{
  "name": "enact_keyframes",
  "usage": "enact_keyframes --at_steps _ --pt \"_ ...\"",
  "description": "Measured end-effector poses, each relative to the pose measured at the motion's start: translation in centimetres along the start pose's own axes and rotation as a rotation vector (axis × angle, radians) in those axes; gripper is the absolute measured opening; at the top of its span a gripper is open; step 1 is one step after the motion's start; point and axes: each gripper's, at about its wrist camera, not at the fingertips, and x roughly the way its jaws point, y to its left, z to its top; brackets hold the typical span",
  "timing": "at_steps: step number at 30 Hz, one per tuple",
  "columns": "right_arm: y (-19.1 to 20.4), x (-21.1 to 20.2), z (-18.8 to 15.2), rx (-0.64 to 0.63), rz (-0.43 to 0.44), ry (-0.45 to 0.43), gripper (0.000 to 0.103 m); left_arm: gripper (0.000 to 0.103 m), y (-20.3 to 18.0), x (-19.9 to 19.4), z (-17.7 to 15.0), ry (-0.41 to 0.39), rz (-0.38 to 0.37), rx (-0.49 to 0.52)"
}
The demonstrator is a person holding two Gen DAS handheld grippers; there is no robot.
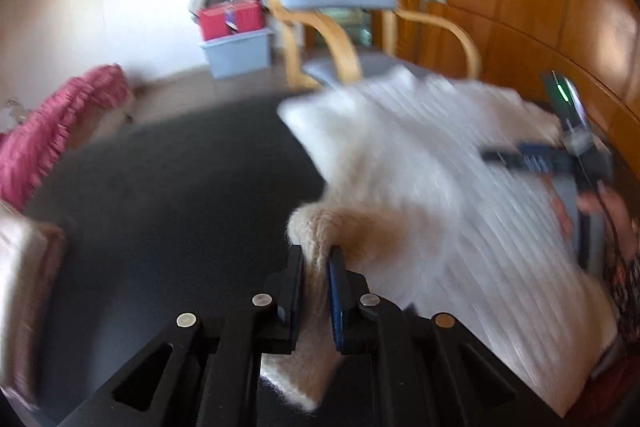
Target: Fold clothes
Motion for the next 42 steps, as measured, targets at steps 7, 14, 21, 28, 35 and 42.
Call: enact_keyframes --at_steps 7,14,21,28,35,42 --pt "0.0 0.0 -0.1 0.004 0.003 -0.001 0.103 0.011 8.7 1.1 5.2 0.015 0.208 -0.048" --pt "0.0 0.1 0.0 0.005 0.002 0.000 0.103 0.011 16.9 6.4 5.8 0.170 0.441 -0.140" --pt "0.0 0.1 0.0 0.003 0.000 0.001 0.103 0.015 21.6 13.4 4.8 0.343 0.568 -0.267" --pt "0.1 0.2 0.0 0.002 -0.001 0.002 0.103 0.020 21.8 13.8 3.9 0.331 0.587 -0.328" --pt "0.1 0.2 0.0 0.000 -0.003 0.002 0.103 0.022 20.8 6.6 7.0 0.067 0.586 -0.552" --pt "0.1 0.2 0.0 0.001 -0.002 0.002 0.103 0.023 11.6 7.1 11.9 -0.041 0.430 -0.354"
